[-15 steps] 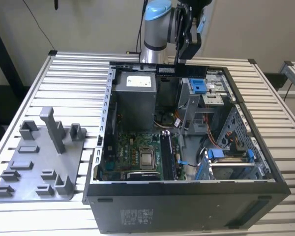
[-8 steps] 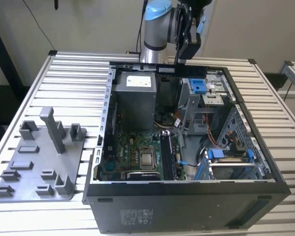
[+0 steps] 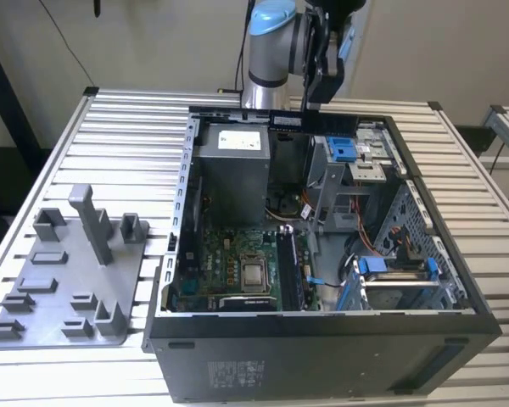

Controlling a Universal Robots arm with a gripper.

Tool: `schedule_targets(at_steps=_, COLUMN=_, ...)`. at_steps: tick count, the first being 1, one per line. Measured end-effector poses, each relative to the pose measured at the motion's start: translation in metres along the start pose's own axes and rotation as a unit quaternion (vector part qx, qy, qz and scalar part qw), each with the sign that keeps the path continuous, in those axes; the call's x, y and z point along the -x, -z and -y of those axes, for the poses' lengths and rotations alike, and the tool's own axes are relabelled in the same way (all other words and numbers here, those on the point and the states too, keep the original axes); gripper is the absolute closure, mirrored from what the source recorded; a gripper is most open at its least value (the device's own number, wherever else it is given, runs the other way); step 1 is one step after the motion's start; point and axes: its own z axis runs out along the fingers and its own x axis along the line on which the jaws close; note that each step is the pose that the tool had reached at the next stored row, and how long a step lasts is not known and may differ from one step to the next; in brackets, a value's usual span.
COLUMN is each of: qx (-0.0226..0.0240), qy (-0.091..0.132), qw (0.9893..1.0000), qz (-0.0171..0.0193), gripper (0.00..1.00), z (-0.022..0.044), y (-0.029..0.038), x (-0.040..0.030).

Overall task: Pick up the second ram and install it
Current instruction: 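Insert the second ram into the second slot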

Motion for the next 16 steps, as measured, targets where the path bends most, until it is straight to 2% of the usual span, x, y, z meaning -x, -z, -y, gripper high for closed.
schedule_targets(at_steps=8, qx=-0.0011, qy=-0.037, qw=0.9993, qz=0.0002, gripper=0.86, z=0.0, y=-0.0007, x=0.0)
schedule_targets(at_steps=16, qx=-0.0021, qy=-0.075, qw=0.9972, qz=0.0004, gripper=0.86, z=0.0, y=-0.0013, x=0.0)
